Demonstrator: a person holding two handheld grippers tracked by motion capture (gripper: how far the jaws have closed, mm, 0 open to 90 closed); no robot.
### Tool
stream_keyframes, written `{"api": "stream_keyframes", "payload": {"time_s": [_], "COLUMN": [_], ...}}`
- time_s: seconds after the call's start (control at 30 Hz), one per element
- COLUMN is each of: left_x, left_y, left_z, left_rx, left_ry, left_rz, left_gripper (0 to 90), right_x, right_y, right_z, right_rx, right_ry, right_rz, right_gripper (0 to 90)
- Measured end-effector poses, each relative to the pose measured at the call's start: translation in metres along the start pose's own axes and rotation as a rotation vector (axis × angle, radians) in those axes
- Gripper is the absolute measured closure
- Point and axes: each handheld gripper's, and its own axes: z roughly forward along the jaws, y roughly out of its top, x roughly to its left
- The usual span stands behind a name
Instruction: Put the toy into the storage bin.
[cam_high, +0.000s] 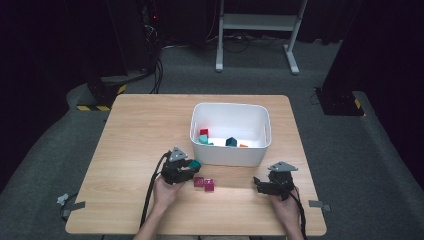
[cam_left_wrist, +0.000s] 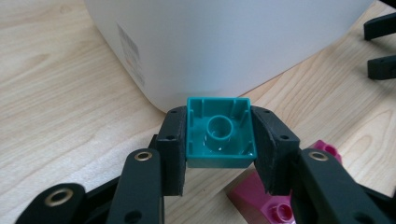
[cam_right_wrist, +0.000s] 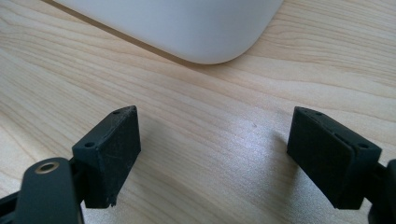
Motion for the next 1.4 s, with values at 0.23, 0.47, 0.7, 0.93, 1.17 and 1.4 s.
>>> {"api": "stream_keyframes", "payload": {"time_s": [0.23, 0.47, 0.7, 0.93, 1.17, 1.4], "left_x": [0.006, 0.011, 0.014, 0.018, 0.019, 0.019], "left_y": [0.002, 0.008, 0.016, 0.028, 0.040, 0.054], "left_z": [-0.013, -0.025, -0.040, -0.053, -0.066, -0.076], "left_rx": [-0.021, -0.061, -0.085, -0.121, -0.148, -0.169], "left_ry": [0.002, -0.014, -0.018, -0.034, -0.035, -0.053], "left_rz": [-0.031, -0.062, -0.064, -0.079, -0.067, -0.063], "left_gripper": [58.8, 58.9, 58.8, 58.9, 58.8, 58.8], "right_x": [0.000, 0.000, 0.000, 0.000, 0.000, 0.000], "right_y": [0.000, 0.000, 0.000, 0.000, 0.000, 0.000], "right_z": [0.000, 0.000, 0.000, 0.000, 0.000, 0.000], "right_rx": [0.000, 0.000, 0.001, 0.000, 0.000, 0.001], "right_ry": [0.000, 0.000, 0.000, 0.000, 0.000, -0.001], "right_rz": [0.000, 0.000, 0.002, 0.000, 0.000, 0.000], "right_gripper": [17.1, 17.1, 17.1, 17.1, 17.1, 17.1]}}
